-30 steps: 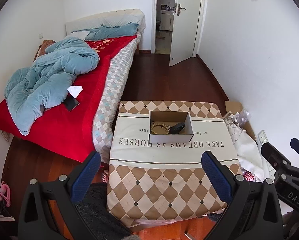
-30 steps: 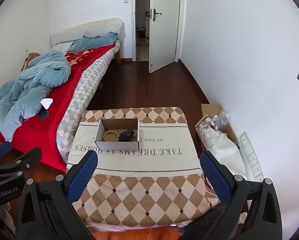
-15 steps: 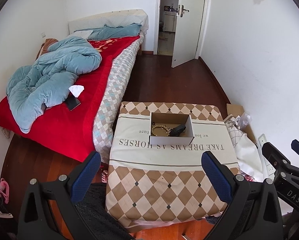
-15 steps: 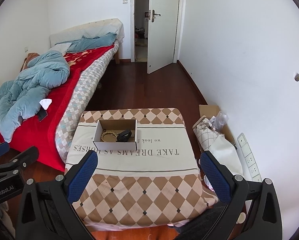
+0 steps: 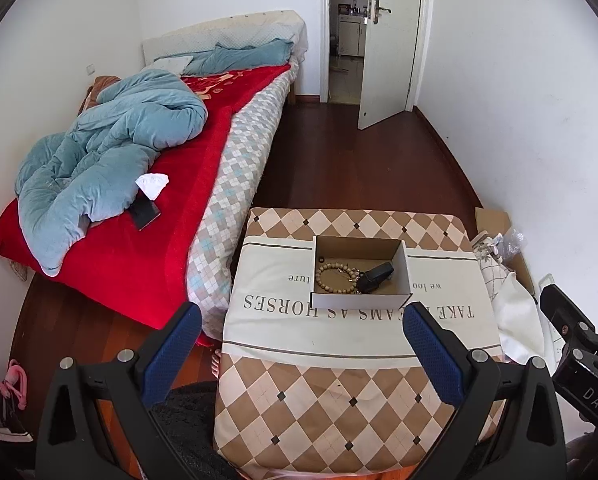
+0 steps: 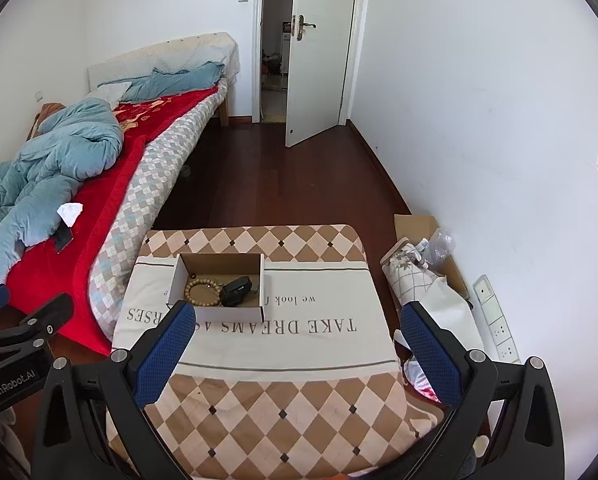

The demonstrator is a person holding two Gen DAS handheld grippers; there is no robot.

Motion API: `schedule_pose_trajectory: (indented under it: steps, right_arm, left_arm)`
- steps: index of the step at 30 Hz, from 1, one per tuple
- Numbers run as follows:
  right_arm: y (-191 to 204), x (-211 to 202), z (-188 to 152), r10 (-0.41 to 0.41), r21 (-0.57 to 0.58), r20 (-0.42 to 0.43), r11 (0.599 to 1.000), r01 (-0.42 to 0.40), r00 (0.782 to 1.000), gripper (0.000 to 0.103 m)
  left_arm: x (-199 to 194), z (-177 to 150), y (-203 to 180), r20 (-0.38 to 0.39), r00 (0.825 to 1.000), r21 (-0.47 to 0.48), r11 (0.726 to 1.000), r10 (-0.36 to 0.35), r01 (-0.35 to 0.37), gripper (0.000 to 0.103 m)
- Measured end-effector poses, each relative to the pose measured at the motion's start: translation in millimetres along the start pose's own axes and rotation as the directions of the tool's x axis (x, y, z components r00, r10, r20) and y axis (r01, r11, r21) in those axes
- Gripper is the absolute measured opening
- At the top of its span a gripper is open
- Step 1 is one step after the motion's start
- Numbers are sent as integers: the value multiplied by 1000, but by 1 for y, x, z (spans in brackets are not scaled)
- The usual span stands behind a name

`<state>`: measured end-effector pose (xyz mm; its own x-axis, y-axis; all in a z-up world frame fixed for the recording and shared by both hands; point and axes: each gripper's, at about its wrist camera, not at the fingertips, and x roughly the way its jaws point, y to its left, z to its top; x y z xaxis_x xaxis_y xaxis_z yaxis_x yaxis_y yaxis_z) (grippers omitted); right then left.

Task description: Organize jewelry

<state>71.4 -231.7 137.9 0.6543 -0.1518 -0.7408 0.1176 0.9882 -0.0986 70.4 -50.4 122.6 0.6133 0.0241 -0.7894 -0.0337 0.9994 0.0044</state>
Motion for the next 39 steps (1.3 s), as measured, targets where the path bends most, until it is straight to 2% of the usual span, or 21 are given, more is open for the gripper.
schedule_pose_trajectory:
  steps: [12,21,24,39]
  right_arm:
    - [19,58,23,-9,-28,-57,1000,8,998,103]
    - [28,95,27,-3,-38,-122,999,-2,993,103]
    - [29,101,25,4,-41,-144,999,-10,990,103]
    - [28,103,29,13,-39,-151,999,-19,988,103]
  left_arm:
    - [50,24,4,-61,998,4,1000,24,-24,103]
    - [76,29,0,-123,992,14,1000,-2,4,103]
    - [84,29,-2,-161,987,21,1000,-11,14,103]
    - [79,34,-1,-143,990,28,1000,1,3,103]
